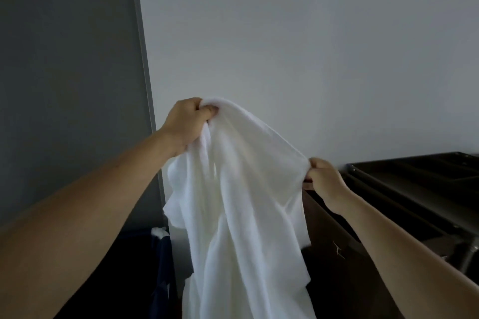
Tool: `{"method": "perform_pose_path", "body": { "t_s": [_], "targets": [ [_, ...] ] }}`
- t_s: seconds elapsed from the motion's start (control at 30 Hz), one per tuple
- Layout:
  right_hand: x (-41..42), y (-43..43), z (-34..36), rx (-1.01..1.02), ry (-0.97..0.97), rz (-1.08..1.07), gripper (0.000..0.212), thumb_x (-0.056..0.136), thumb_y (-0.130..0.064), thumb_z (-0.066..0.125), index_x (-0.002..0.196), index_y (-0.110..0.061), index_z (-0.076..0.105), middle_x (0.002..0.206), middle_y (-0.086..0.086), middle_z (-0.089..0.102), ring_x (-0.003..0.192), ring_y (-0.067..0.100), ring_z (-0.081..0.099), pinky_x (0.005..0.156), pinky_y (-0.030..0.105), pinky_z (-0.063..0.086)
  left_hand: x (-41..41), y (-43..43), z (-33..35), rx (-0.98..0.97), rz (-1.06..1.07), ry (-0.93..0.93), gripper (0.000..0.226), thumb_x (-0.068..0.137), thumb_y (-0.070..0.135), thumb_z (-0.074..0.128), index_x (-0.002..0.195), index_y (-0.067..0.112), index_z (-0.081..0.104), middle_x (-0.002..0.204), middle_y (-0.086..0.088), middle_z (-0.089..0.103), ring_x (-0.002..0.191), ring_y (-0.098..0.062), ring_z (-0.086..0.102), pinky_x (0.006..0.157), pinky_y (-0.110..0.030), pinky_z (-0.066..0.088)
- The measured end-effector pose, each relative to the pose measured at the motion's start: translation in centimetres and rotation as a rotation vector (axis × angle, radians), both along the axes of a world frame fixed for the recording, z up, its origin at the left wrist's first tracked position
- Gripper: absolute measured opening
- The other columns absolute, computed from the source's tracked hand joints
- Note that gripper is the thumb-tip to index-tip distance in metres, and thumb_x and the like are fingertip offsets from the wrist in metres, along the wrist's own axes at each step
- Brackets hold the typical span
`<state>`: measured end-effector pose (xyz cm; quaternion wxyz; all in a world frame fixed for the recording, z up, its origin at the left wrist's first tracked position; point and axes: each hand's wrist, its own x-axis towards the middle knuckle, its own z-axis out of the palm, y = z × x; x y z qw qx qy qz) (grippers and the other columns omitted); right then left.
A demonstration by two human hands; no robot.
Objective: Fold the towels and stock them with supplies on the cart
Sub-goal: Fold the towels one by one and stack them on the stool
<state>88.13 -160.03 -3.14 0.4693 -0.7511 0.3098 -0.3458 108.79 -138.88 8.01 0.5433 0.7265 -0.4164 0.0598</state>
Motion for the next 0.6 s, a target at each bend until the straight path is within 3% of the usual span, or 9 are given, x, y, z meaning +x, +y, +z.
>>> {"method": "perform_pose_path", "body": {
  "t_s": [0.07,0.13,0.17,0.2,0.27,0.37,0.47,0.53,0.6],
  "targets": [
    [-0.1,0.2,2.2,0.047,-0.198,-0.066,0.032,0.081,0.009,0.036,0.066,-0.011,0.055,0.058,0.002,0.053,0.057,0.019,0.048,0.053,0.025,0.039,0.8,0.6,-1.5,0.228,0.154,-0.125,0.02,0.087,0.03,0.07,0.097,0.014,0.064,0.086,-0.001,0.066,0.079,-0.021,0.063,0.063,-0.031,0.049],
    [-0.2,1.2,4.4,-0.072,-0.328,-0.078,0.034,0.082,0.001,0.042,0.062,-0.021,0.06,0.051,-0.011,0.05,0.046,0.004,0.042,0.041,0.017,0.033,0.3,0.9,-3.1,0.483,-0.032,-0.108,0.072,0.081,0.034,0.079,0.143,0.019,0.044,0.098,-0.008,0.068,0.089,-0.02,0.067,0.08,-0.037,0.053],
    [0.0,2.1,5.4,-0.161,-0.342,-0.018,0.033,0.081,-0.006,0.047,0.061,-0.025,0.065,0.05,-0.014,0.053,0.044,-0.001,0.041,0.041,0.014,0.031,-0.7,0.8,-3.7,0.529,-0.212,-0.068,0.092,0.079,0.04,0.082,0.153,0.027,0.03,0.12,0.0,0.04,0.109,-0.012,0.038,0.073,-0.033,0.053],
    [0.4,3.3,6.2,-0.251,-0.301,0.069,0.032,0.077,-0.012,0.05,0.06,-0.032,0.069,0.05,-0.017,0.055,0.044,-0.002,0.043,0.042,0.012,0.03,-2.2,0.6,-4.0,0.539,-0.393,-0.038,0.098,0.077,0.046,0.082,0.155,0.035,0.023,0.074,0.018,0.032,0.061,0.0,0.027,0.056,-0.021,0.046],
    [1.3,5.0,6.7,-0.381,-0.162,0.232,0.035,0.076,-0.017,0.053,0.064,-0.046,0.07,0.054,-0.021,0.059,0.049,-0.003,0.049,0.046,0.008,0.034,-4.3,-0.6,-4.7,0.541,-0.614,-0.017,0.087,0.079,0.048,0.079,0.151,0.039,0.032,0.057,0.013,0.039,0.05,-0.003,0.037,0.052,-0.006,0.034],
    [2.3,5.8,5.9,-0.373,-0.164,0.292,0.026,0.083,-0.018,0.057,0.078,-0.039,0.071,0.057,-0.018,0.058,0.056,0.005,0.049,0.054,0.018,0.042,-6.8,-1.6,-5.7,0.637,-0.675,0.047,0.051,0.085,0.044,0.074,0.132,0.031,0.058,0.072,0.02,0.069,0.071,0.005,0.064,0.065,-0.006,0.045],
    [2.1,5.5,5.0,-0.293,-0.22,0.253,0.006,0.083,-0.03,0.063,0.084,-0.031,0.069,0.055,-0.017,0.057,0.056,0.006,0.048,0.06,0.027,0.044,-7.9,-2.4,-7.1,0.639,-0.551,0.036,0.018,0.091,0.041,0.068,0.103,0.028,0.068,0.073,0.018,0.068,0.07,-0.001,0.063,0.063,-0.012,0.045],
    [1.2,4.5,4.4,-0.296,-0.163,0.271,0.016,0.081,-0.041,0.076,0.085,-0.027,0.068,0.05,-0.015,0.051,0.05,0.004,0.045,0.057,0.02,0.042,-7.5,-2.6,-6.8,0.537,-0.396,-0.043,0.018,0.094,0.034,0.062,0.088,0.018,0.069,0.076,0.009,0.065,0.069,-0.007,0.057,0.065,-0.022,0.045],
    [-0.2,3.5,3.6,-0.319,0.047,0.314,0.027,0.073,-0.043,0.086,0.086,-0.025,0.07,0.054,-0.013,0.058,0.051,0.002,0.053,0.056,0.017,0.046,-6.4,-2.2,-5.3,0.386,-0.313,-0.088,0.019,0.096,0.024,0.06,0.08,0.014,0.067,0.074,0.008,0.063,0.065,-0.003,0.054,0.064,-0.022,0.043]
  ]
}}
